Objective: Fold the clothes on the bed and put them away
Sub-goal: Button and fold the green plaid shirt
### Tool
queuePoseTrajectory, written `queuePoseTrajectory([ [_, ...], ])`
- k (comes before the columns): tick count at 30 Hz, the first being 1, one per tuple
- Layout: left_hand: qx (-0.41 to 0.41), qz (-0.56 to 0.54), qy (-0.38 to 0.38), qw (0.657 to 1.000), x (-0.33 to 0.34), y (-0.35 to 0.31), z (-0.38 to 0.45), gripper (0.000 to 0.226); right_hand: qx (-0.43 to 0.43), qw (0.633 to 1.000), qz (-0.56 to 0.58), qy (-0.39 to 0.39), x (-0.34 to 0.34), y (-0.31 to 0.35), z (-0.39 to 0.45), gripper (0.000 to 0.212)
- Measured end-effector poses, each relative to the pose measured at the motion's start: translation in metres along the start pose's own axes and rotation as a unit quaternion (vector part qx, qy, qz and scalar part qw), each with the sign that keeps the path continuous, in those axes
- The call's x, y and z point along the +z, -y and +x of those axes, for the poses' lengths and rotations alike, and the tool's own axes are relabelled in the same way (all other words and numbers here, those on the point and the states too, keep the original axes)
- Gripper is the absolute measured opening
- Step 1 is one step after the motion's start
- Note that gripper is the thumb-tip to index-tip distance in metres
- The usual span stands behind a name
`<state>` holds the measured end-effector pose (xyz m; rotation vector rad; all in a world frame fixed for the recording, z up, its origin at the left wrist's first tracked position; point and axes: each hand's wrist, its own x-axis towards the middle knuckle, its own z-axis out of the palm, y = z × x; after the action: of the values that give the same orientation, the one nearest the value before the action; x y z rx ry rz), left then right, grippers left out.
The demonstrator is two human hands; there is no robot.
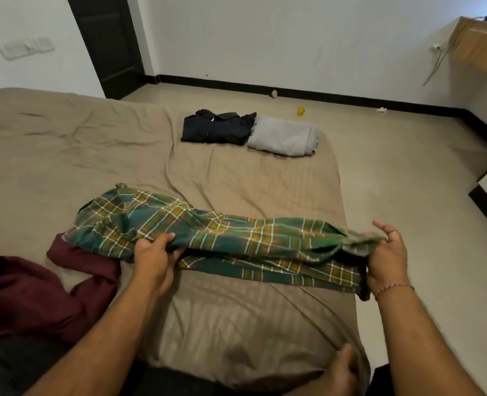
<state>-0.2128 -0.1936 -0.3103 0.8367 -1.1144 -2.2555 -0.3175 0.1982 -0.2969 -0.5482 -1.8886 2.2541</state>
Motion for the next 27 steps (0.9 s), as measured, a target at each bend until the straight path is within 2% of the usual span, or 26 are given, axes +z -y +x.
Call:
queuePoseTrajectory([
  [2, -0.035, 0.002, 0.021, 0.999, -0.005, 0.009, 0.002, 0.020, 0.003, 0.997, -0.083, 0.009, 0.000, -0.010, 0.001, 0.042],
  [5, -0.060, 0.011, 0.022, 0.998, -0.009, 0.016, 0.006, 0.024, 0.038, 0.998, -0.054, 0.014, 0.004, -0.011, -0.003, 0.035],
  [8, -0.067, 0.013, 0.014, 0.998, -0.010, 0.014, 0.008, 0.023, 0.061, 0.997, -0.054, 0.014, 0.008, 0.006, -0.007, 0.018],
  [11, -0.069, 0.019, 0.009, 0.997, -0.010, 0.016, 0.007, 0.024, 0.049, 0.987, -0.130, 0.076, -0.001, 0.011, -0.003, 0.023],
  [13, -0.074, 0.022, 0.001, 0.997, -0.009, 0.015, 0.007, 0.025, 0.013, 0.947, -0.294, 0.129, -0.009, 0.008, 0.001, 0.028],
  [15, -0.085, 0.033, -0.002, 0.996, -0.007, 0.014, 0.008, 0.024, -0.038, 0.886, -0.442, 0.134, -0.011, 0.002, 0.002, 0.028],
  [16, -0.087, 0.045, -0.004, 0.995, -0.006, 0.013, 0.008, 0.023, -0.057, 0.883, -0.451, 0.114, -0.010, 0.002, 0.001, 0.022],
  [17, -0.086, 0.057, -0.008, 0.995, -0.005, 0.010, 0.009, 0.022, -0.067, 0.901, -0.417, 0.097, -0.008, 0.004, 0.001, 0.018],
  [19, -0.075, 0.067, -0.017, 0.995, -0.003, 0.008, 0.012, 0.020, -0.060, 0.958, -0.267, 0.081, -0.003, 0.013, 0.001, 0.019],
  [20, -0.068, 0.064, -0.019, 0.995, -0.002, 0.007, 0.013, 0.020, -0.061, 0.975, -0.200, 0.074, -0.001, 0.019, 0.002, 0.019],
  [22, -0.057, 0.056, -0.015, 0.997, 0.000, 0.005, 0.013, 0.020, -0.075, 0.985, -0.148, 0.054, 0.004, 0.024, 0.016, 0.020],
  [25, -0.048, 0.082, -0.012, 0.995, 0.004, 0.008, 0.013, 0.016, -0.071, 0.970, -0.232, 0.013, 0.005, 0.011, 0.041, 0.026],
  [27, -0.058, 0.108, -0.011, 0.992, 0.006, 0.011, 0.012, 0.011, -0.047, 0.936, -0.349, 0.016, -0.001, -0.004, 0.050, 0.025],
])
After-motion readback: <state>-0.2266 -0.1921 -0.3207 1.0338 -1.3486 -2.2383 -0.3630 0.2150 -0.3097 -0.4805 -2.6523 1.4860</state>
